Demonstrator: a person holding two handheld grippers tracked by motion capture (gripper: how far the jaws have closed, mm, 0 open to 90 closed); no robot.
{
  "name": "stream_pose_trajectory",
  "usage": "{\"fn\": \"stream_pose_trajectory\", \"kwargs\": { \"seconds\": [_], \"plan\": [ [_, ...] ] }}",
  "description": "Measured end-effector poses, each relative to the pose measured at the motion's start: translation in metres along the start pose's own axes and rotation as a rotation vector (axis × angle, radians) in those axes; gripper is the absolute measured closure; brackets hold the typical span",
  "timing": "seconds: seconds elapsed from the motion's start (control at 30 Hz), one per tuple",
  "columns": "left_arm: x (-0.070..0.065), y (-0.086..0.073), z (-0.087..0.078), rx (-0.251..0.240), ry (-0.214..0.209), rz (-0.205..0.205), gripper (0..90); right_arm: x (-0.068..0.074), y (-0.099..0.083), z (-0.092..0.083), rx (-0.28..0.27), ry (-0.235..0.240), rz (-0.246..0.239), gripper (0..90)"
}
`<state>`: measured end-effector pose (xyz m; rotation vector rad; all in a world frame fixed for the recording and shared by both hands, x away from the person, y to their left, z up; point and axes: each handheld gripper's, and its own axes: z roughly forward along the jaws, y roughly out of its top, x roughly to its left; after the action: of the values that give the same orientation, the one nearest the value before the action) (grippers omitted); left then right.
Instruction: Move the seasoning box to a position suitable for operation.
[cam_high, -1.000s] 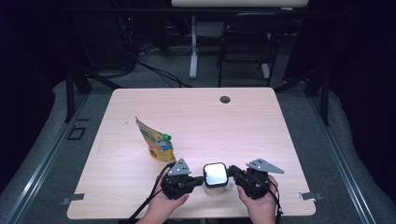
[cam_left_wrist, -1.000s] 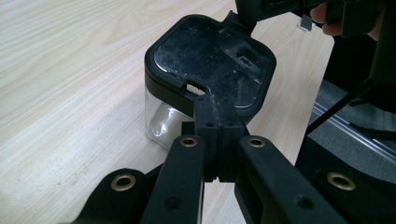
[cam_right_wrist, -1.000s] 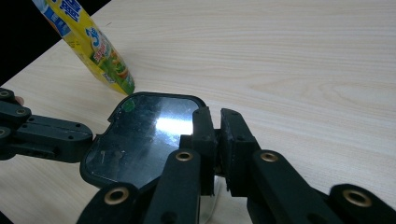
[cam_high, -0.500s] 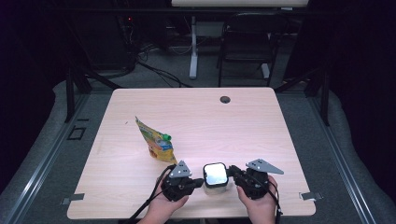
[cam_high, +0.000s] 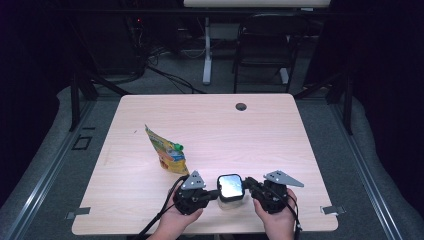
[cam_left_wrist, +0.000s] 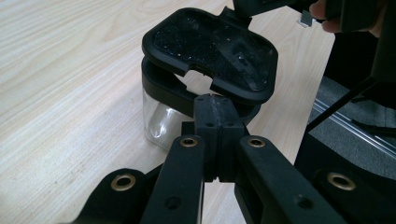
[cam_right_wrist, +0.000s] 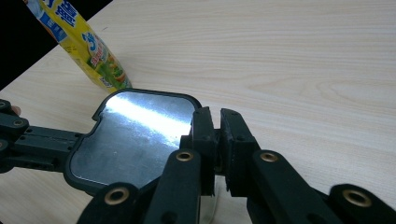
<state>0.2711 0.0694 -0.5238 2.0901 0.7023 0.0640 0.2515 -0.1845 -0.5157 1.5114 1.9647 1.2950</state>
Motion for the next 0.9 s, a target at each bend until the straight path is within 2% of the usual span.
{"fn": "stream_pose_trajectory", "kwargs": {
  "seconds": [0.07,0.1,0.17,0.2,0.23,0.27,0.4,0.67,0.73,0.9],
  "plan": [
    [0.0,0.001,0.0,0.001,0.005,0.0,90.0,0.0,0.0,0.0,0.001,-0.008,-0.01,80.8],
    [0.0,0.002,-0.001,-0.001,0.005,-0.001,90.0,-0.001,0.002,0.0,0.011,0.006,-0.021,78.6],
    [0.0,0.003,-0.001,0.003,0.0,0.007,90.0,0.0,0.003,-0.001,0.012,0.005,-0.055,78.3],
    [0.0,0.003,-0.001,0.002,0.001,0.011,90.0,0.0,0.003,-0.001,0.012,0.005,-0.055,78.3],
    [0.0,0.006,-0.002,0.002,0.002,0.013,90.0,0.002,0.005,-0.005,0.023,0.0,-0.093,78.3],
    [0.0,0.006,-0.002,0.002,0.002,0.013,90.0,0.002,0.005,-0.005,0.023,0.0,-0.093,78.3],
    [-0.001,0.008,-0.003,-0.011,0.009,0.017,90.0,0.005,0.007,-0.013,0.037,0.015,-0.147,76.3],
    [-0.003,0.017,-0.003,-0.023,0.008,0.027,90.0,0.01,-0.007,-0.024,0.025,0.011,-0.202,71.7],
    [-0.003,0.02,-0.003,-0.019,0.007,0.029,90.0,0.012,-0.009,-0.027,0.02,0.024,-0.202,70.8],
    [-0.003,0.028,-0.002,-0.043,0.007,0.027,90.0,0.016,-0.012,-0.029,-0.001,0.052,-0.22,65.7]
  ]
}}
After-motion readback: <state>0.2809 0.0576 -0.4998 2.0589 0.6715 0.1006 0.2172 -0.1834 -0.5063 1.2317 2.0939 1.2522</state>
